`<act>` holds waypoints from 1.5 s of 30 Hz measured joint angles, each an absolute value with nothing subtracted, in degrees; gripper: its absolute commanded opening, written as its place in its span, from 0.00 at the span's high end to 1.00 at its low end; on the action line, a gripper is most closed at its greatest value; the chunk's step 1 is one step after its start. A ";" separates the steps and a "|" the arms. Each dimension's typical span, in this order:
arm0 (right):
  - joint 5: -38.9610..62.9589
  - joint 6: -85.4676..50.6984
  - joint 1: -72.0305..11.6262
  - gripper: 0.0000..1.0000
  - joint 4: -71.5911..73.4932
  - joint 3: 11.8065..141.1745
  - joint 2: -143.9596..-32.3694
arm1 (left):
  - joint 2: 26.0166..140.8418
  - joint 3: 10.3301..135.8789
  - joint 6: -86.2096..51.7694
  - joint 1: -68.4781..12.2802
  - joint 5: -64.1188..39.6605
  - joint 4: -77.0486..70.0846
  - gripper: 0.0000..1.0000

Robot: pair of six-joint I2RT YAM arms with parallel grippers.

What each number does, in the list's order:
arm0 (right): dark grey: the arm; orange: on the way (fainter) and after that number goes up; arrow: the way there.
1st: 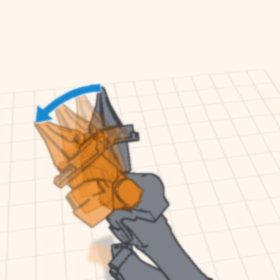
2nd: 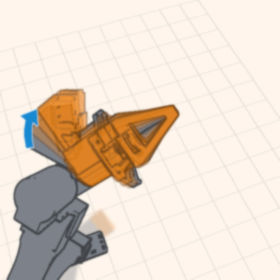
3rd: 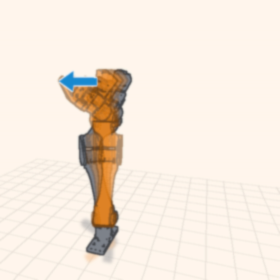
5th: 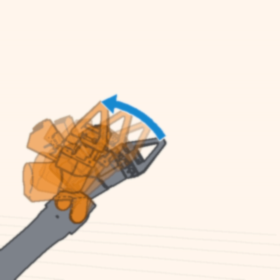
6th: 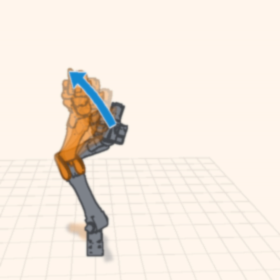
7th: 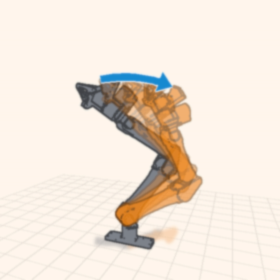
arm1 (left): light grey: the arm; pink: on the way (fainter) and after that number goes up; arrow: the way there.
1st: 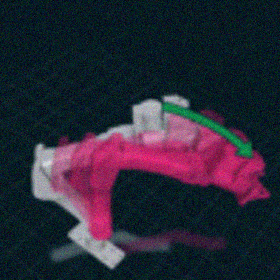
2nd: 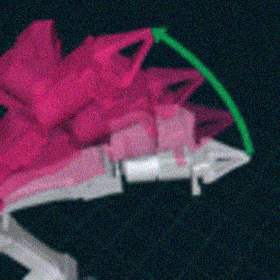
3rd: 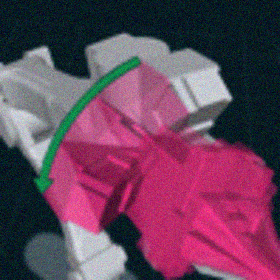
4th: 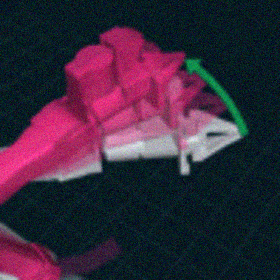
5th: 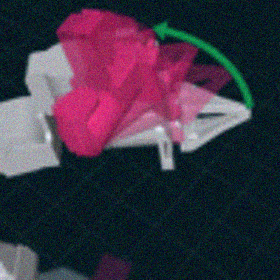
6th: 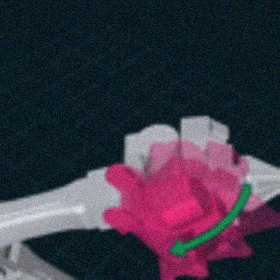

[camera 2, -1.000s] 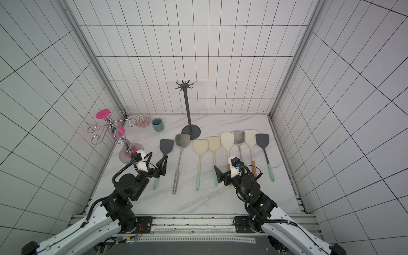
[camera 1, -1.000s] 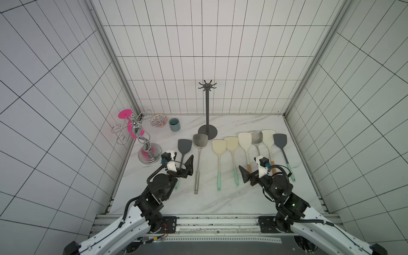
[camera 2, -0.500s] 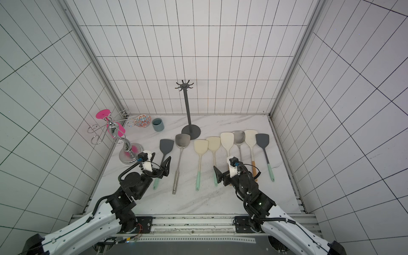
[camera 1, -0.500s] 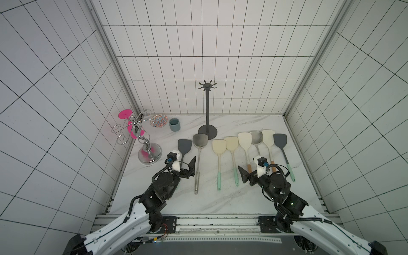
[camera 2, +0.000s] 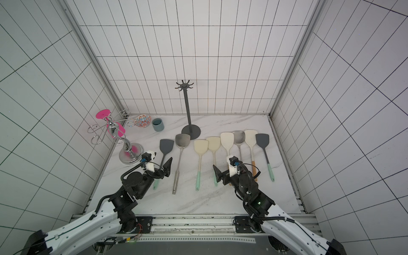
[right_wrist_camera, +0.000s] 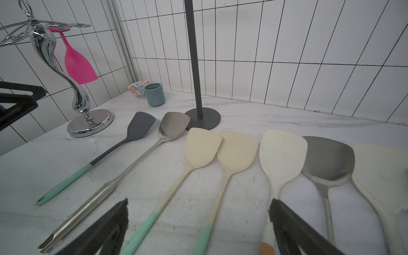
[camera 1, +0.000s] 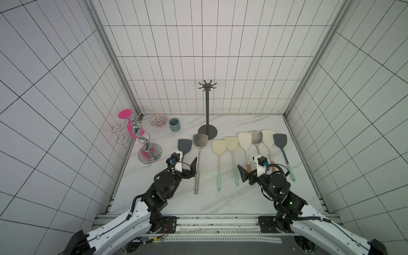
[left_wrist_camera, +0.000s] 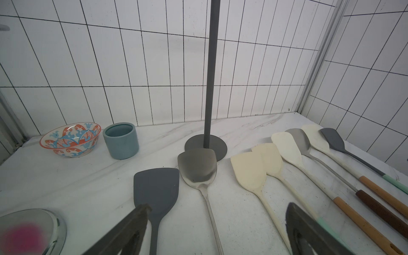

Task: Take the spatula off the kitchen utensil rack
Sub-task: Reset both arms

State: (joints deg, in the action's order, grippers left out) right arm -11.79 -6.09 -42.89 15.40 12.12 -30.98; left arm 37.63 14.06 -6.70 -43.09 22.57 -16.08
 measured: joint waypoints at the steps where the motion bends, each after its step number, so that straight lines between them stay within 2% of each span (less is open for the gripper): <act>1: -11.79 -6.07 -42.89 0.01 15.79 12.10 -31.44 | 37.60 13.76 -6.48 -43.07 22.85 -16.14 0.02; 12: -11.70 -5.93 -42.89 0.01 17.23 12.10 -35.38 | 33.41 10.52 -3.77 -43.07 25.56 -16.97 0.02; 17: -12.08 -5.58 -42.81 0.01 17.43 12.27 -42.02 | 31.18 10.26 -2.83 -42.83 28.95 -16.99 0.02; 24: -14.94 -0.12 -40.69 0.01 17.47 15.29 -49.39 | 28.99 10.98 -1.87 -36.75 32.34 -16.43 0.02; 28: -15.29 1.17 -34.65 0.01 18.24 20.40 -51.92 | 31.77 11.03 -2.22 -27.22 31.05 -17.52 0.02; 34: -13.58 -0.56 -20.69 0.01 19.05 22.46 -51.86 | 43.40 11.05 -4.58 -12.38 24.08 -21.10 0.02; 40: -10.02 -6.61 -4.23 0.01 21.23 22.06 -50.57 | 55.64 12.56 -4.91 -6.02 17.85 -25.19 0.03; 45: -8.73 -9.58 2.81 0.01 26.02 19.46 -52.53 | 61.52 12.69 -4.21 -5.06 15.14 -30.39 0.03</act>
